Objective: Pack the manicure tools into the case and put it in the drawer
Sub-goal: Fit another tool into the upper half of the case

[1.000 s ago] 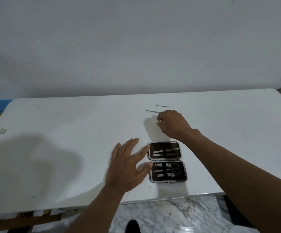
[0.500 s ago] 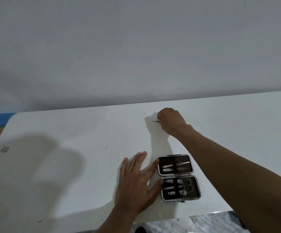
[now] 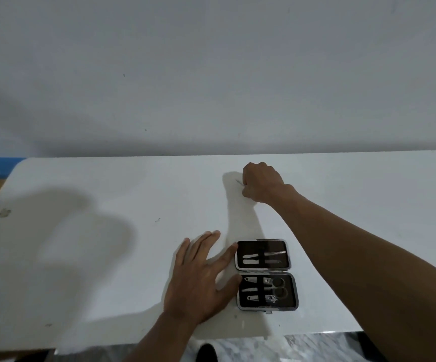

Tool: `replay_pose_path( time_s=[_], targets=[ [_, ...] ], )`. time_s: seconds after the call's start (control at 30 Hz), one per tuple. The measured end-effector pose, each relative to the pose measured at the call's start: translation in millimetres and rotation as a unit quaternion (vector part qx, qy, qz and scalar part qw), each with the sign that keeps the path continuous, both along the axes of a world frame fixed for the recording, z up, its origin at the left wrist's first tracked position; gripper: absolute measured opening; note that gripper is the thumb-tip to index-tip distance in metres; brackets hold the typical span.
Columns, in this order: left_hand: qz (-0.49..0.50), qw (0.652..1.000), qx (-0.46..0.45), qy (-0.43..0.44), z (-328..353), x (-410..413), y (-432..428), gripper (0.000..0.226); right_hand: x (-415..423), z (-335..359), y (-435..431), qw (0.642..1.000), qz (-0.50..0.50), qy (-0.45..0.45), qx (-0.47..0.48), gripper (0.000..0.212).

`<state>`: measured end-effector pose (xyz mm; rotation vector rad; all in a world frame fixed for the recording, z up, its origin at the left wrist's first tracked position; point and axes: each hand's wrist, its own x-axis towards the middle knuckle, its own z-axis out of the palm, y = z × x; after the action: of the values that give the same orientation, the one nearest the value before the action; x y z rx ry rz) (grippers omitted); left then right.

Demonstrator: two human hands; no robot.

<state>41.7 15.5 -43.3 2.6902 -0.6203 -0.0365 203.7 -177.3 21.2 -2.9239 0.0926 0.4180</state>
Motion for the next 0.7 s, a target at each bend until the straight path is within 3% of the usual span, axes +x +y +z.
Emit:
replay_pose_path(
  time_s=[0.1, 0.23, 0.33, 0.7],
  targets=[
    [0.001, 1.0, -0.003, -0.002, 0.6, -0.1, -0.9, 0.056, -5.7, -5.5, -1.6, 1.0, 0.008, 0.002, 0.002, 0.009],
    [0.005, 1.0, 0.005, -0.018, -0.9, -0.3, -0.7, 0.056, -23.3, -9.5, -9.9, 0.999, 0.001, 0.0, 0.036, 0.026],
    [0.007, 1.0, 0.009, -0.028, -2.3, -0.3, -0.3, 0.056, -43.7, -10.2, -21.2, 0.996, -0.023, -0.022, 0.081, 0.016],
    [0.007, 0.999, 0.014, -0.05, -7.4, -1.9, -0.9, 0.056, -117.8, 12.7, -60.4, 0.968, -0.073, -0.048, 0.237, 0.014]
  ],
)
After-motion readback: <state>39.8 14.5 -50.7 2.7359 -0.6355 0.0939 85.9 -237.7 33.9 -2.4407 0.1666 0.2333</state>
